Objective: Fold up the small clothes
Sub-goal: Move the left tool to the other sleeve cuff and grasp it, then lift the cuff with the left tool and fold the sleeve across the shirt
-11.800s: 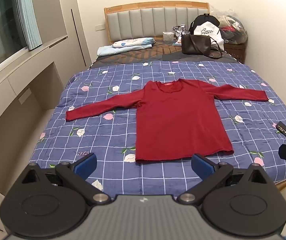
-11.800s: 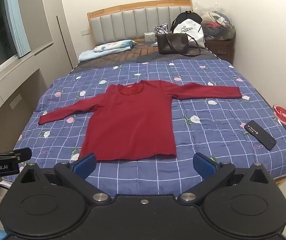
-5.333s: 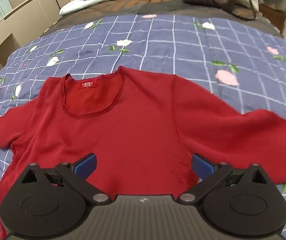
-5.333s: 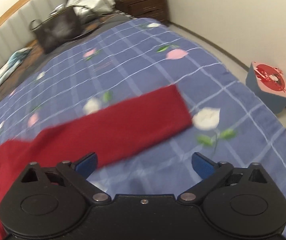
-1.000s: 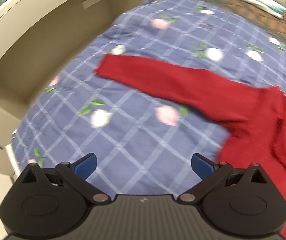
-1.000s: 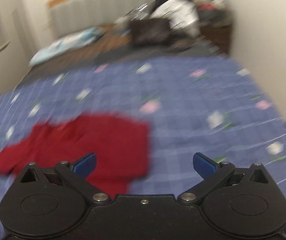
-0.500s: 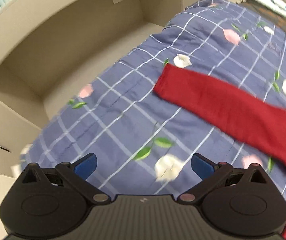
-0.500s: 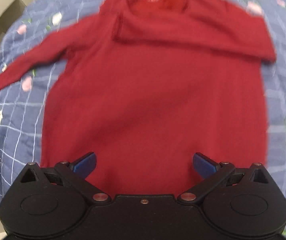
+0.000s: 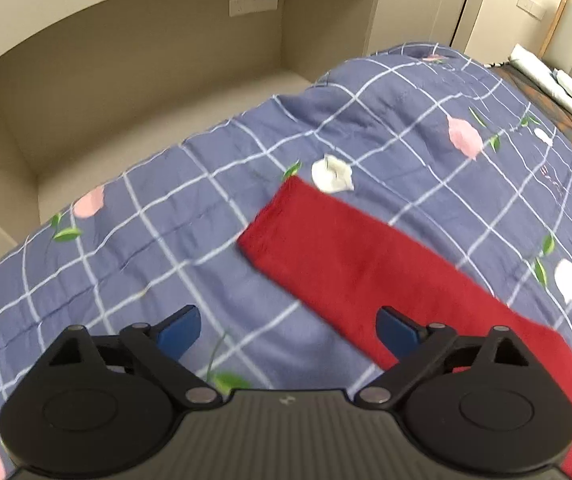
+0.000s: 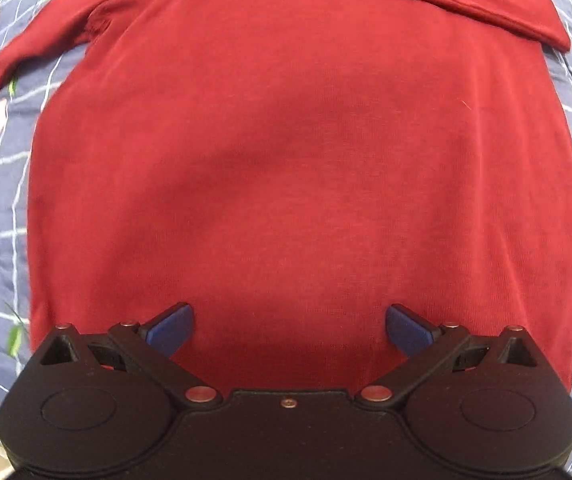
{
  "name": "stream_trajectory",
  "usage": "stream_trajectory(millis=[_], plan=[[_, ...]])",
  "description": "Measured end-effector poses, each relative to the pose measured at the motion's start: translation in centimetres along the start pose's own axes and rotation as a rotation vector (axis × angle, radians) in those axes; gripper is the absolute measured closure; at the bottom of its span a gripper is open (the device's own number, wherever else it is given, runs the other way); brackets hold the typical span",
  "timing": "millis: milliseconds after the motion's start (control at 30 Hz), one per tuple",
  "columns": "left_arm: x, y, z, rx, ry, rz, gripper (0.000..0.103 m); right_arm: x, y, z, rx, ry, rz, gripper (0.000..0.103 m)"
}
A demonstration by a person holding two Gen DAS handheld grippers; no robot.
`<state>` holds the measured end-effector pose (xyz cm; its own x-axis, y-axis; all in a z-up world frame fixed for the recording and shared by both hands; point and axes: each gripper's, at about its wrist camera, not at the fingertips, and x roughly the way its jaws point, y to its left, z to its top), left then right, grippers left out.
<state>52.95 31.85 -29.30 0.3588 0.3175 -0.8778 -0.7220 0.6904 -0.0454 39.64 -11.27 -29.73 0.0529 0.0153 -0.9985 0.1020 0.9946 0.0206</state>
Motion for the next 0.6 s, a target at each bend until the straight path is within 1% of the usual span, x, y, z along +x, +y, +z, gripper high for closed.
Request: stream_trajectory(millis=[67,100,133,167,267,333,400,500,533,567,600], plan=[[1.1,-0.2,0.4,-0.025,0.005,0.000,0.020,0.1,0.3,-0.3,0.000,-0.014,-0.010,0.000],[1.6,-0.1,0.6,-0.044,0.012,-0.002,0.023,0.1,0.3,-0.4,0.001,-0.020,-0.012,0.000],[2.1,0.1,0.8,-0.066,0.015,-0.002,0.028,0.0,0.4,-0.8,0.001,-0.029,-0.013,0.000],[2.6,0.3,0.9,-0.096,0.014,0.002,0.032,-0.1,0.4,-1.1,-0.001,-0.040,-0.012,0.000],[3.4,1.2,1.1,-0.156,0.005,0.025,0.033,-0.2,0.5,-2.1,-0.006,-0.080,-0.008,0.000],[4.0,1.6,1.2,-0.162,0.016,0.036,0.033,-0.3,0.5,-2.7,-0.009,-0.109,-0.009,0.000],[4.6,1.8,1.3,-0.156,0.027,0.033,0.036,-0.8,0.3,-4.1,-0.008,-0.144,-0.011,0.000],[4.9,1.8,1.6,-0.130,0.030,0.018,0.052,-0.7,0.6,-4.9,-0.011,-0.168,-0.017,0.000],[4.9,1.8,1.7,-0.126,0.027,0.008,0.067,-0.7,0.6,-5.0,-0.011,-0.167,-0.017,0.000],[4.9,1.9,1.9,-0.125,0.020,-0.013,0.084,-0.7,0.7,-5.0,-0.011,-0.164,-0.018,0.000],[4.8,1.9,1.9,-0.128,0.015,-0.030,0.090,-0.8,0.5,-4.8,-0.014,-0.161,-0.018,0.000]])
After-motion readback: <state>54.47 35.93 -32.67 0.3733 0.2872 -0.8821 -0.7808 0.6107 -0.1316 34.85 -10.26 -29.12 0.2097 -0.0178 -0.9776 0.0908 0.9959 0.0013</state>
